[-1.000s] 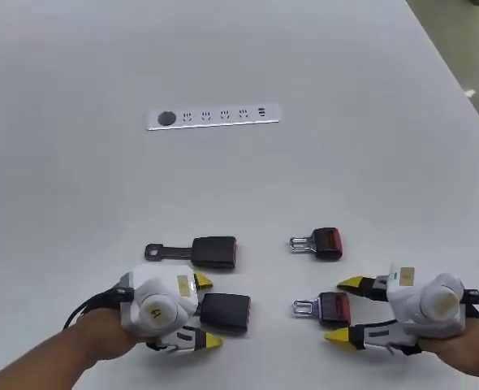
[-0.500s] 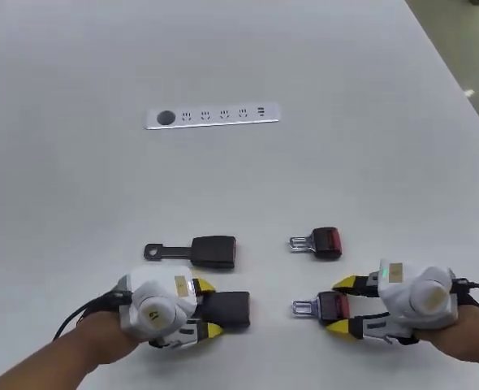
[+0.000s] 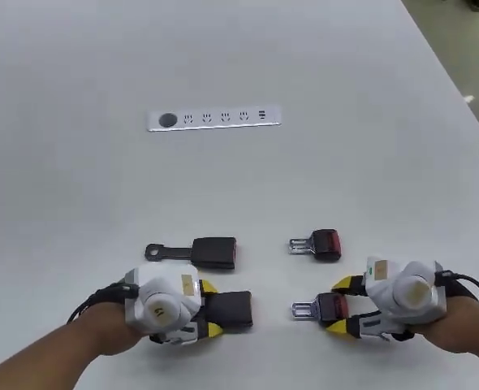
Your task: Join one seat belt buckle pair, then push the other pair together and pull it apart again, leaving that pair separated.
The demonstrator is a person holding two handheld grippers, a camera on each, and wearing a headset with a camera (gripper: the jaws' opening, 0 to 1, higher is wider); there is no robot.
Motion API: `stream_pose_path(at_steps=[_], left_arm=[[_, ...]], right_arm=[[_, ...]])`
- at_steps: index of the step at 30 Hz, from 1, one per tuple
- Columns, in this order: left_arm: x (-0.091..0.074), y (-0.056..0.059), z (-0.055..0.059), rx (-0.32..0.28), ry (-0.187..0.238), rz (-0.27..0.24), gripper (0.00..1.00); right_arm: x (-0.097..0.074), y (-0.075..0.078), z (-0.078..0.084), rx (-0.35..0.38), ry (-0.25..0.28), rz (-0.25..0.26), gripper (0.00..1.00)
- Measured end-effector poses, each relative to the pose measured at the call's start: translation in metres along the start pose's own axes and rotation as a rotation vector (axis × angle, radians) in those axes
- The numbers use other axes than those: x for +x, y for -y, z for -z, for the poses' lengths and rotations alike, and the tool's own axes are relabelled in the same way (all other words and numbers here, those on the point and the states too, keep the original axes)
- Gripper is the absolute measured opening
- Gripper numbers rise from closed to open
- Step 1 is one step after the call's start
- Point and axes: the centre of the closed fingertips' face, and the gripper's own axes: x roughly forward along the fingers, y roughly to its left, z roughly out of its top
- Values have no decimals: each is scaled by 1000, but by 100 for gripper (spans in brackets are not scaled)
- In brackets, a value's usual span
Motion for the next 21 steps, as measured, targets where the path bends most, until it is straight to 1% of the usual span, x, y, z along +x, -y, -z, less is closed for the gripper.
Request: stream_pose_path(at_steps=[7,12,17,21], left_arm=[[1,0,1,-11,-14,2,34],[2,0,1,-3,-27,5,34],[2,1,0,4,-37,13,33],[2,0,0,3,-41,14,33]], right_arm=[[3,1,-1,-12,-10,-5,34],[6,2,-3,-12,-6,-6,34],[8,-2,-12,-15,3,-4,34],[10,-2,-19,-17,8,-3,34]])
